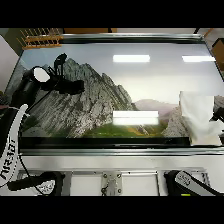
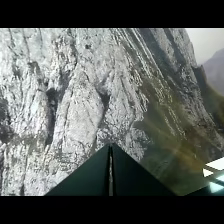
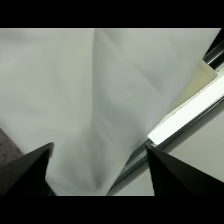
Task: Fold the clothes and pants, and hang the long-sleeved shirts on hangers.
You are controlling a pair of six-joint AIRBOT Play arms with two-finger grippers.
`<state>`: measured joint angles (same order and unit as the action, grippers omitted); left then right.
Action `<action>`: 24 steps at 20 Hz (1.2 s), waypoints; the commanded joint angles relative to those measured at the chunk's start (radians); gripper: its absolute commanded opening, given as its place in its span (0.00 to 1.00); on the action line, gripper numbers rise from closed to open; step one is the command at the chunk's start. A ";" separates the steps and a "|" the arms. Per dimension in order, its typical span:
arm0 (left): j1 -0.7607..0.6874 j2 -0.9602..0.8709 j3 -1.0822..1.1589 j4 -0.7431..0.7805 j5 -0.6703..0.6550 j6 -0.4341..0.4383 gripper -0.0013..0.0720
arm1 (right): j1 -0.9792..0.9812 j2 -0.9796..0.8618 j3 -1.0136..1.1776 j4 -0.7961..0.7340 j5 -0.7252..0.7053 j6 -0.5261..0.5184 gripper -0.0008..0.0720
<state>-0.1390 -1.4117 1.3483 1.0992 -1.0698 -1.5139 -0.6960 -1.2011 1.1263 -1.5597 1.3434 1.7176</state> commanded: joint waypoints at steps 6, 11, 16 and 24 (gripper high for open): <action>0.000 0.000 0.000 0.000 -0.002 -0.001 0.02 | 0.139 0.192 -0.008 0.367 -0.194 -0.200 1.00; 0.002 0.000 0.000 0.000 -0.003 -0.001 0.02 | 0.467 0.233 -0.008 0.498 -0.186 -0.321 1.00; 0.002 0.000 0.000 0.000 -0.002 -0.001 0.02 | 0.672 0.225 -0.008 0.499 -0.185 -0.358 0.04; 0.002 0.000 0.000 -0.001 -0.002 -0.001 0.02 | 0.685 0.224 -0.008 0.510 -0.166 -0.357 0.04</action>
<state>-0.1383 -1.4117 1.3483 1.0985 -1.0718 -1.5135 -0.0193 -0.9775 1.1187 -1.0550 1.1744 1.3640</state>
